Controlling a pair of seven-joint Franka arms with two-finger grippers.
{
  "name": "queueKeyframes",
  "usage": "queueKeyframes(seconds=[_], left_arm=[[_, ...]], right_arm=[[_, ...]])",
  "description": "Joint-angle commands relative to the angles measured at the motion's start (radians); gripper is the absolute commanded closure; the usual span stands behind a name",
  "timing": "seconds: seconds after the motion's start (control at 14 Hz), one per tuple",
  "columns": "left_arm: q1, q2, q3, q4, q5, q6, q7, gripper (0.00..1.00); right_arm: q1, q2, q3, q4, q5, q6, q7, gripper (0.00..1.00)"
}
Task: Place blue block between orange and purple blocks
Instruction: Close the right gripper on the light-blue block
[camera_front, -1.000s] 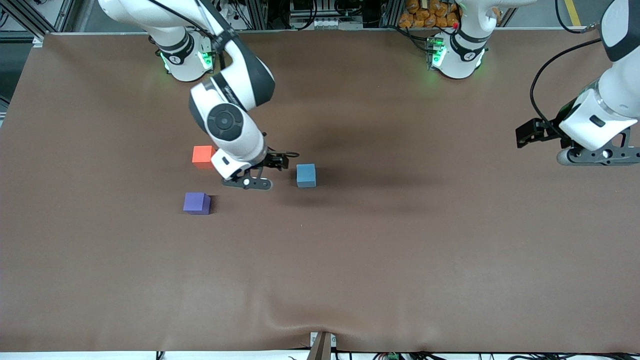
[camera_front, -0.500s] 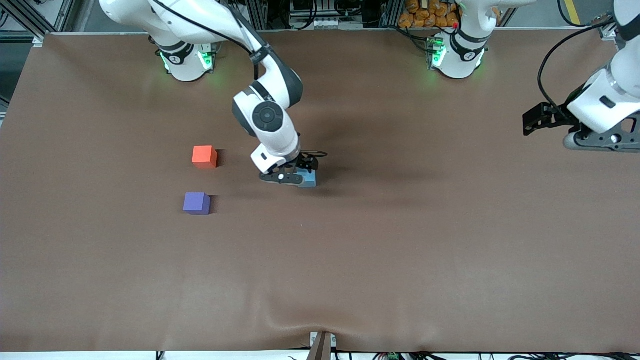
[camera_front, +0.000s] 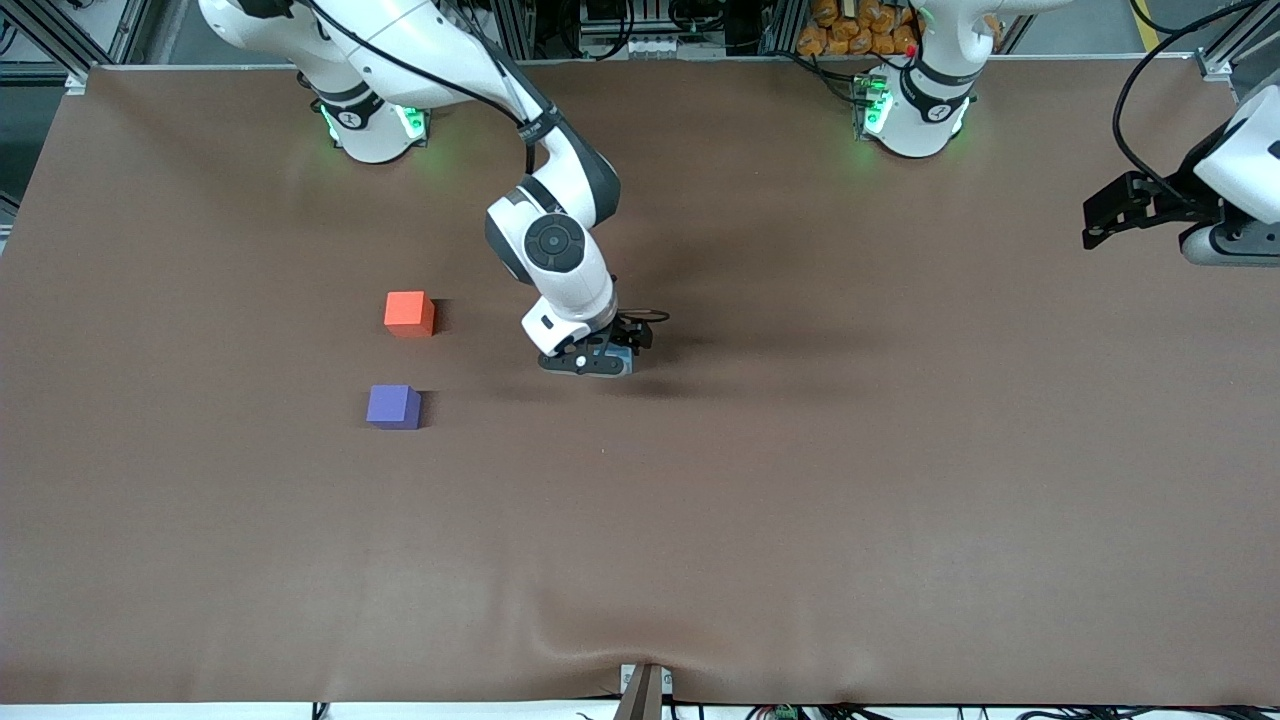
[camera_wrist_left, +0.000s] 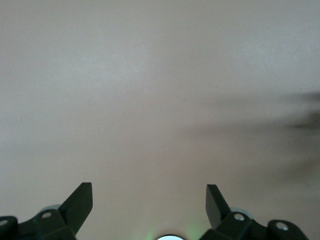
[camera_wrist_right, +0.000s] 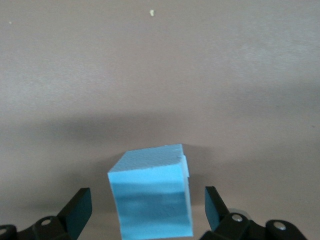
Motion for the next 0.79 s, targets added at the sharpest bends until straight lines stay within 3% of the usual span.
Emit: queueKeyframes(seconds=[0.0,0.21,0.29,0.36,0.5,0.71], left_arm=[[0.042,-0.011,-0.006,0.002,-0.016,-0.017,0.039,0.0],[0.042,-0.011,-0.009,-0.012,-0.016,-0.022,0.025,0.0],[0.04,-0.011,-0.011,-0.009,-0.016,-0.025,0.025,0.0],[0.042,-0.009,-0.011,-0.008,-0.016,-0.023,0.026,0.0],[0.037,0.003,-0.012,-0.006,-0.017,-0.023,0.022,0.0],[0.017,0.029,-0.028,-0.003,-0.017,-0.016,-0.036,0.0]], right_arm=[[0.033,0.037,-0.008,0.024,-0.005,0.018,0.008,0.0],[0.03,0.037,-0.009,0.018,-0.072,0.006,0.002,0.46],[0.021,0.035,-0.009,0.018,-0.11,-0.001,-0.002,0.83],[0.017,0.029,-0.009,0.021,-0.114,-0.017,-0.002,1.0],[-0.006,-0.012,-0.011,0.027,-0.115,-0.094,-0.002,1.0],[-0.1,-0.146,-0.008,0.026,-0.106,-0.313,-0.072,1.0]])
